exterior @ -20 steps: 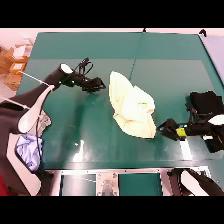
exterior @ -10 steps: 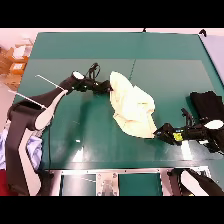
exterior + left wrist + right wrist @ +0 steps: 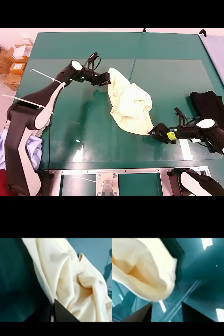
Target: Fold the shirts.
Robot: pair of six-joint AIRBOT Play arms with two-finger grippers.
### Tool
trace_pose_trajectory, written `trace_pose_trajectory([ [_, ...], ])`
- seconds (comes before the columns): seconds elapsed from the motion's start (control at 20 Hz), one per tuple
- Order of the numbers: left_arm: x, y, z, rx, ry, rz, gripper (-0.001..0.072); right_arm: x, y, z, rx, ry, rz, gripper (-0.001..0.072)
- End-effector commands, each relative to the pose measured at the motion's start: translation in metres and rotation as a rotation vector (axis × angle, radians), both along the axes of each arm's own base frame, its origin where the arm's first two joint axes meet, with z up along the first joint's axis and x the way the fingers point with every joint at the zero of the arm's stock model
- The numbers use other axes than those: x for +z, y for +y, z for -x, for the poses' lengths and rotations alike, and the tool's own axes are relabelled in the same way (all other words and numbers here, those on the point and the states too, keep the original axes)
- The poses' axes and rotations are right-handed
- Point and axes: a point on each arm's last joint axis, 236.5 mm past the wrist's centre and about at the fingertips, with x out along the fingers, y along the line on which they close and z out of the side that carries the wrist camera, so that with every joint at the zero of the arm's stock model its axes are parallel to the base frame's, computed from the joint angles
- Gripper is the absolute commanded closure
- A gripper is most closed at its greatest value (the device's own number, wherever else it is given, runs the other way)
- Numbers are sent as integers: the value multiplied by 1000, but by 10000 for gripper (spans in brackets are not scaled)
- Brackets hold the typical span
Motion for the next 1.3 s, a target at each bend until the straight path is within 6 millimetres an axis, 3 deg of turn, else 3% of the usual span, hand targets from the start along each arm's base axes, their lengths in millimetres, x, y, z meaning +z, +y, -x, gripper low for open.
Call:
trace_pose_trajectory([
  [0.0, 1, 4, 4, -26, 10, -28, 680, -12, 13, -29, -30, -29, -22, 285],
  [0.05, 0, 3, 7, -35, 17, -29, 680, -14, 17, -39, -25, -41, -34, 316],
  [0.2, 2, 4, 15, -61, 36, -32, 680, 1, 36, -65, 40, -103, -116, 695],
  [0.35, 42, 29, 10, -67, 2, -50, 681, 45, 31, -87, 112, -189, -151, 698],
  [0.45, 90, 77, 3, -29, -64, -145, 681, 102, 6, -121, 94, -327, -160, 698],
  [0.5, 118, 101, 3, -14, -111, -199, 681, 145, -13, -142, 67, -438, -148, 698],
  [0.55, 153, 124, 6, 6, -171, -248, 681, 190, -32, -159, 37, -557, -130, 697],
  [0.65, 231, 154, 20, 58, -329, -308, 681, 301, -65, -180, -33, -826, -75, 697],
  [0.8, 361, 171, 61, 153, -636, -290, 680, 439, -84, -168, -46, -1146, 60, 697],
  [0.9, 445, 181, 108, 207, -852, -265, 680, 508, -85, -146, -36, -1311, 170, 697],
  [0.95, 477, 186, 132, 230, -939, -261, 680, 536, -85, -134, -46, -1370, 210, 697],
  [1.05, 528, 201, 181, 280, -1088, -267, 680, 573, -82, -114, -65, -1451, 272, 697],
  [1.1, 543, 209, 201, 305, -1133, -282, 680, 582, -81, -107, -74, -1468, 292, 697],
  [1.15, 551, 216, 219, 325, -1153, -295, 680, 585, -80, -103, -73, -1477, 306, 696],
  [1.25, 539, 214, 232, 292, -1099, -307, 679, 583, -79, -104, -69, -1470, 301, 696],
])
